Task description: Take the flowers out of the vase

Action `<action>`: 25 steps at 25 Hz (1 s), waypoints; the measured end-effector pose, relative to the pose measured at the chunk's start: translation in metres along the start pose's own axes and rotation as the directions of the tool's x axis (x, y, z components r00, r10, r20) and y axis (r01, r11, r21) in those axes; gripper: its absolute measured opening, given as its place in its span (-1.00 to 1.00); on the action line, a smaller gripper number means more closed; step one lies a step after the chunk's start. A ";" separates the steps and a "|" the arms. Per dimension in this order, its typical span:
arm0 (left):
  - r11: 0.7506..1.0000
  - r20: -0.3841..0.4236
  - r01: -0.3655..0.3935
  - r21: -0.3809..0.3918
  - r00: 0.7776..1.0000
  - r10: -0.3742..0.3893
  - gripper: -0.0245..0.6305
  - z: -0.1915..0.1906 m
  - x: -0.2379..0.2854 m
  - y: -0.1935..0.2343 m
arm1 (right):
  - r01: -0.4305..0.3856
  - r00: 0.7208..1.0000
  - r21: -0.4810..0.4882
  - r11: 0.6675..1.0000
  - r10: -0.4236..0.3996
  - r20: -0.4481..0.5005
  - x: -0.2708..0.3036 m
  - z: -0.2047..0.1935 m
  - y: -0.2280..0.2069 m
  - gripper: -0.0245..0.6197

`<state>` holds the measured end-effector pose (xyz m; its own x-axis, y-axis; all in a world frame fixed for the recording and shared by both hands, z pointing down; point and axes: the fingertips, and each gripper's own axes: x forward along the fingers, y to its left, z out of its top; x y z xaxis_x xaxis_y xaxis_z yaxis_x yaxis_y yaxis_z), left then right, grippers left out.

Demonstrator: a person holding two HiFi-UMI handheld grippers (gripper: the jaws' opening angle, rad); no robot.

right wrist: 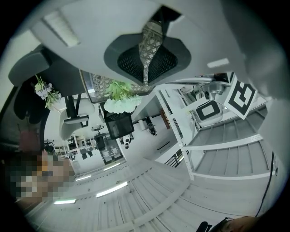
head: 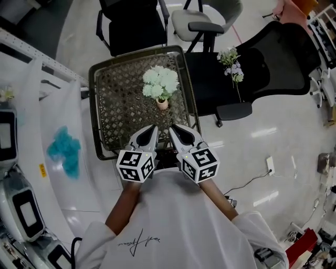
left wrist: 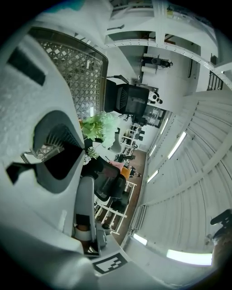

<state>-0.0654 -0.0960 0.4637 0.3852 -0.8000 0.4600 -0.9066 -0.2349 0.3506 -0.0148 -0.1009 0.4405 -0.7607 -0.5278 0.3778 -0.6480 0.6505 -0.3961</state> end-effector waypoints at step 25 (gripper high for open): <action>0.999 0.020 -0.039 0.011 0.999 0.038 -0.91 -0.013 0.047 0.028 | 0.076 0.997 -0.063 0.995 -0.078 -0.027 -0.001 -0.004 -0.013 -0.80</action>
<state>-0.0708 -0.1332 0.5060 0.3466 -0.8195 0.4563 -0.9226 -0.2100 0.3237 -0.0052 -0.1068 0.4487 -0.7065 -0.5623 0.4299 -0.7007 0.6412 -0.3128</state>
